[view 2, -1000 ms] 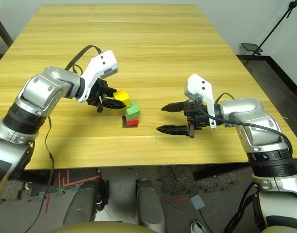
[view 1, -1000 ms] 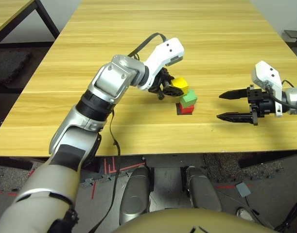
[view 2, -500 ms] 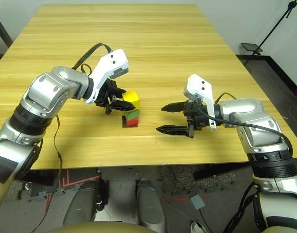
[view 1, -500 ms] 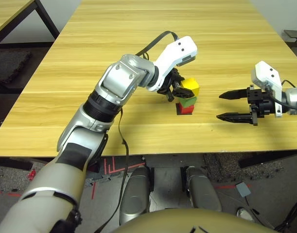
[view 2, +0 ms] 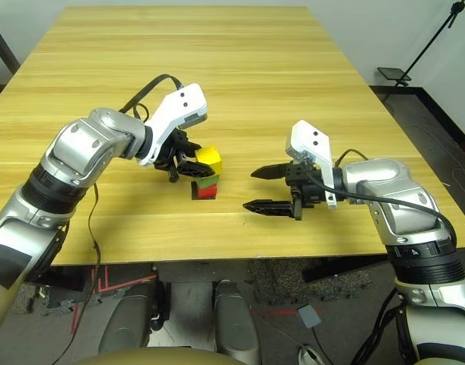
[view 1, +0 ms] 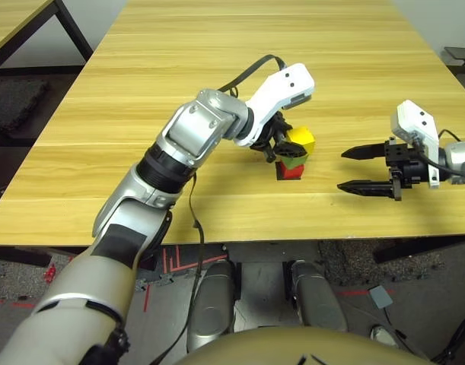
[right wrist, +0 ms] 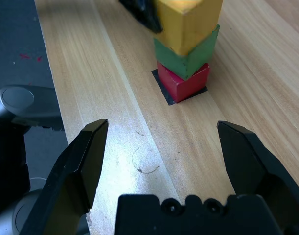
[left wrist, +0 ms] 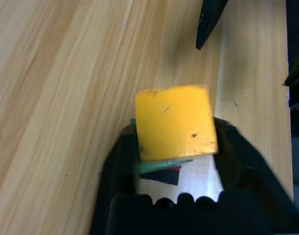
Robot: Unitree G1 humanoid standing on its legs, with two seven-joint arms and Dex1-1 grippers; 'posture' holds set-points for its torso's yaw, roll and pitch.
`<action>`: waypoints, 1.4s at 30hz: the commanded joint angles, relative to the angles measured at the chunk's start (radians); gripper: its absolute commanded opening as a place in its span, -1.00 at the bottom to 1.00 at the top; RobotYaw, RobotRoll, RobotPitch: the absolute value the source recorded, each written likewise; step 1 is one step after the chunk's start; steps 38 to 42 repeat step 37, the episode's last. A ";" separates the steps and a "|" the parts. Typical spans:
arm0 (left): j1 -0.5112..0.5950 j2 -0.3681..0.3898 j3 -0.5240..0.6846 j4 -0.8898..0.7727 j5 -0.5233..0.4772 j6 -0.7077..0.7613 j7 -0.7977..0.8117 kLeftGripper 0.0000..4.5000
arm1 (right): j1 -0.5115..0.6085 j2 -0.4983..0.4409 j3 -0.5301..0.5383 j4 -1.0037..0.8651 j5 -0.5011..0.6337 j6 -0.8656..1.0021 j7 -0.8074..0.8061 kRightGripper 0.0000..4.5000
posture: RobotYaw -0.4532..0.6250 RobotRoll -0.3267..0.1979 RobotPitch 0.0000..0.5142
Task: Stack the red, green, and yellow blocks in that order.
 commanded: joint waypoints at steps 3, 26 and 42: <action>0.046 -0.029 0.060 -0.039 -0.007 0.008 0.078 0.97 | -0.010 -0.001 -0.012 0.010 0.005 -0.007 -0.004 1.00 | 0.00 0.02 -0.63; 0.602 -0.159 0.784 -0.114 0.055 -0.693 0.632 0.97 | -0.215 0.242 -0.495 0.901 -0.055 -0.636 -0.659 1.00 | 0.05 -0.26 -0.70; 0.718 -0.160 0.769 0.015 0.121 -0.980 0.746 0.97 | -0.167 0.188 -0.518 1.193 -0.086 -0.870 -0.665 1.00 | 0.05 -0.25 -0.64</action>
